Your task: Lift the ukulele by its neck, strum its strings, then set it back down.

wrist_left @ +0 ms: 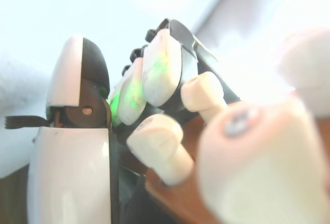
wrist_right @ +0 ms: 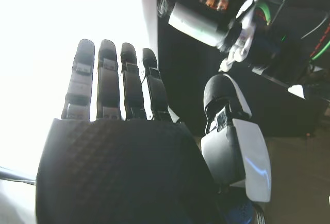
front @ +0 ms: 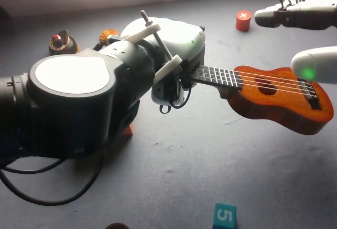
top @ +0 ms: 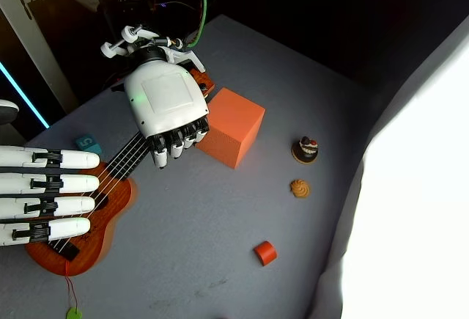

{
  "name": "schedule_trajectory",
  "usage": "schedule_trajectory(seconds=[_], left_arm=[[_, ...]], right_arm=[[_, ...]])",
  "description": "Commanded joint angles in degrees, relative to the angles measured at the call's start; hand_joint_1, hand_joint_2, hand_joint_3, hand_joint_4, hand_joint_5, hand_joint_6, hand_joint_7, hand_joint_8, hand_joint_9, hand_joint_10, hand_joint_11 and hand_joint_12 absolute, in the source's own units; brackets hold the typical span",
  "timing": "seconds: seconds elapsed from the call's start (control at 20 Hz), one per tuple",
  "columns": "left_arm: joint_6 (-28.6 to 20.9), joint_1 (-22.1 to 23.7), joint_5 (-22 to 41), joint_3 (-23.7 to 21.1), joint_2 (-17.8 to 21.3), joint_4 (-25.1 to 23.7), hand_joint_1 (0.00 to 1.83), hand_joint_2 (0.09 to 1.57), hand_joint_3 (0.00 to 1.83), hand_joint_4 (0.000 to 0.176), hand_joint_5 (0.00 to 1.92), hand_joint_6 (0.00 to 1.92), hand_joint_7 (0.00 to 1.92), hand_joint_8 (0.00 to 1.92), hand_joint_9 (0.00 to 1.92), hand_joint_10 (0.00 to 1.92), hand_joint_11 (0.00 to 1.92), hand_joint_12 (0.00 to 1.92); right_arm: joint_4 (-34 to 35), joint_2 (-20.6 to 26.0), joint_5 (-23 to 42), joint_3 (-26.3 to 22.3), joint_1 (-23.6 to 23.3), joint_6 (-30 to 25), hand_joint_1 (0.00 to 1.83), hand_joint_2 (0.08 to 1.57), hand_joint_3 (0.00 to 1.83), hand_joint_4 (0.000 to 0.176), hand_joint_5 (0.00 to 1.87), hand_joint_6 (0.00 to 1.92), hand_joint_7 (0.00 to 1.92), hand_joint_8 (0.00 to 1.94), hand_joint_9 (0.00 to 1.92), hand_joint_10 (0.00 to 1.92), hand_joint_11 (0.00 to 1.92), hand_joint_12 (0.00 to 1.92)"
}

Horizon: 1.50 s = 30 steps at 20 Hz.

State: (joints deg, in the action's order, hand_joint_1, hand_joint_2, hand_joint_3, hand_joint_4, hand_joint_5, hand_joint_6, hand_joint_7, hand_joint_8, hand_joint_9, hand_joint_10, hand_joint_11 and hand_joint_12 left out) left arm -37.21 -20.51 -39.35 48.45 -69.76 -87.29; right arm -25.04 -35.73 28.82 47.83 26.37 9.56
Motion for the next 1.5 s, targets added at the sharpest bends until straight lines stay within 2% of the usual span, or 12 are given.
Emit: schedule_trajectory(seconds=[0.0, 0.1, 0.25, 0.35, 0.55, 0.8, 0.95, 1.0, 1.1, 1.15, 1.25, 1.45], left_arm=[[0.2, 1.4, -0.4, -0.2, 0.5, -3.6, 1.48, 1.24, 0.01, 0.058, 1.34, 1.92, 1.46, 1.92, 1.56, 1.92, 1.57, 1.92], [0.2, 2.2, 0.4, -0.4, 1.3, -3.0, 1.50, 1.23, 0.01, 0.063, 1.35, 1.92, 1.46, 1.92, 1.56, 1.92, 1.58, 1.92], [0.2, 3.4, 0.7, -0.8, 2.3, -2.0, 1.46, 1.24, 0.01, 0.058, 1.34, 1.92, 1.46, 1.92, 1.56, 1.92, 1.58, 1.92], [0.2, 3.8, 0.8, -0.9, 2.4, -1.8, 1.50, 1.23, 0.01, 0.058, 1.33, 1.92, 1.46, 1.92, 1.55, 1.92, 1.57, 1.92], [0.2, 4.0, 1.4, -0.9, 2.4, -1.6, 1.50, 1.24, 0.01, 0.059, 1.33, 1.92, 1.46, 1.92, 1.56, 1.92, 1.57, 1.92], [1.2, 3.7, 1.7, -1.0, 2.4, -1.6, 1.48, 1.24, 0.00, 0.048, 1.34, 1.92, 1.48, 1.92, 1.57, 1.92, 1.59, 1.92], [1.3, 3.4, 1.7, -1.1, 2.2, -1.6, 1.48, 1.24, 0.01, 0.050, 1.33, 1.92, 1.47, 1.92, 1.57, 1.92, 1.59, 1.92], [1.3, 3.4, 1.7, -1.1, 2.2, -1.6, 1.48, 1.24, 0.01, 0.051, 1.33, 1.92, 1.47, 1.92, 1.57, 1.92, 1.59, 1.92], [1.3, 3.4, 1.8, -1.1, 2.2, -1.6, 1.47, 1.25, 0.01, 0.054, 1.34, 1.92, 1.46, 1.92, 1.56, 1.92, 1.57, 1.92], [1.3, 3.4, 1.8, -1.1, 2.2, -1.6, 1.47, 1.25, 0.01, 0.054, 1.34, 1.92, 1.46, 1.92, 1.56, 1.92, 1.57, 1.92], [1.3, 3.4, 1.8, -1.1, 2.2, -1.6, 1.48, 1.25, 0.01, 0.059, 1.33, 1.92, 1.47, 1.92, 1.56, 1.92, 1.58, 1.92], [1.7, 3.5, 1.8, -1.0, 2.2, -1.6, 1.48, 1.25, 0.01, 0.057, 1.33, 1.92, 1.47, 1.92, 1.56, 1.92, 1.58, 1.92]], right_arm=[[0.7, 0.1, 6.1, 0.3, -0.8, -1.1, 0.02, 1.31, 0.00, 0.000, 0.18, 0.00, 0.14, 0.00, 0.13, 0.00, 0.00, 0.19], [-2.6, -0.1, 6.0, 0.4, -0.8, -2.4, 0.02, 1.31, 0.00, 0.000, 0.17, 0.00, 0.17, 0.01, 0.16, 0.01, 0.00, 0.26], [-7.2, -0.1, 3.1, -0.1, -0.7, -5.3, 0.06, 1.30, 0.00, 0.000, 0.18, 0.00, 0.19, 0.00, 0.18, 0.01, 0.00, 0.34], [-7.6, -0.1, 1.9, -0.1, -0.5, -5.5, 0.06, 1.30, 0.00, 0.000, 0.15, 0.00, 0.14, 0.00, 0.13, 0.00, 0.00, 0.31], [-9.6, 0.3, 2.9, -0.1, 0.2, -6.5, 0.02, 1.30, 0.00, 0.000, 0.21, 0.03, 0.17, 0.01, 0.16, 0.01, 0.00, 0.34], [-9.8, 0.8, 2.7, -0.7, 1.1, -6.5, 0.01, 1.31, 0.00, 0.000, 0.19, 0.01, 0.18, 0.00, 0.16, 0.01, 0.00, 0.30], [-10.2, 0.8, 2.1, -0.8, 1.4, -6.7, 0.04, 1.30, 0.00, 0.000, 0.19, 0.01, 0.17, 0.00, 0.16, 0.01, 0.00, 0.31], [-10.2, 0.8, 1.8, -0.8, 1.6, -7.1, 0.01, 1.31, 0.00, 0.000, 0.16, 0.00, 0.15, 0.00, 0.13, 0.00, 0.00, 0.21], [-10.8, 0.9, 1.7, -0.8, 2.1, -7.1, 0.00, 1.31, 0.00, 0.000, 0.17, 0.01, 0.15, 0.00, 0.12, 0.00, 0.00, 0.20], [-11.2, 0.9, 1.7, -0.8, 2.3, -7.1, 0.02, 1.30, 0.00, 0.000, 0.21, 0.02, 0.18, 0.01, 0.15, 0.01, 0.00, 0.30], [-11.2, 0.9, 1.7, -0.8, 2.4, -7.1, 0.03, 1.30, 0.00, 0.000, 0.21, 0.01, 0.19, 0.01, 0.16, 0.01, 0.00, 0.35], [-11.2, 0.7, 1.7, -0.3, 2.0, -7.1, 0.02, 1.30, 0.00, 0.000, 0.21, 0.01, 0.17, 0.00, 0.14, 0.00, 0.00, 0.28]])
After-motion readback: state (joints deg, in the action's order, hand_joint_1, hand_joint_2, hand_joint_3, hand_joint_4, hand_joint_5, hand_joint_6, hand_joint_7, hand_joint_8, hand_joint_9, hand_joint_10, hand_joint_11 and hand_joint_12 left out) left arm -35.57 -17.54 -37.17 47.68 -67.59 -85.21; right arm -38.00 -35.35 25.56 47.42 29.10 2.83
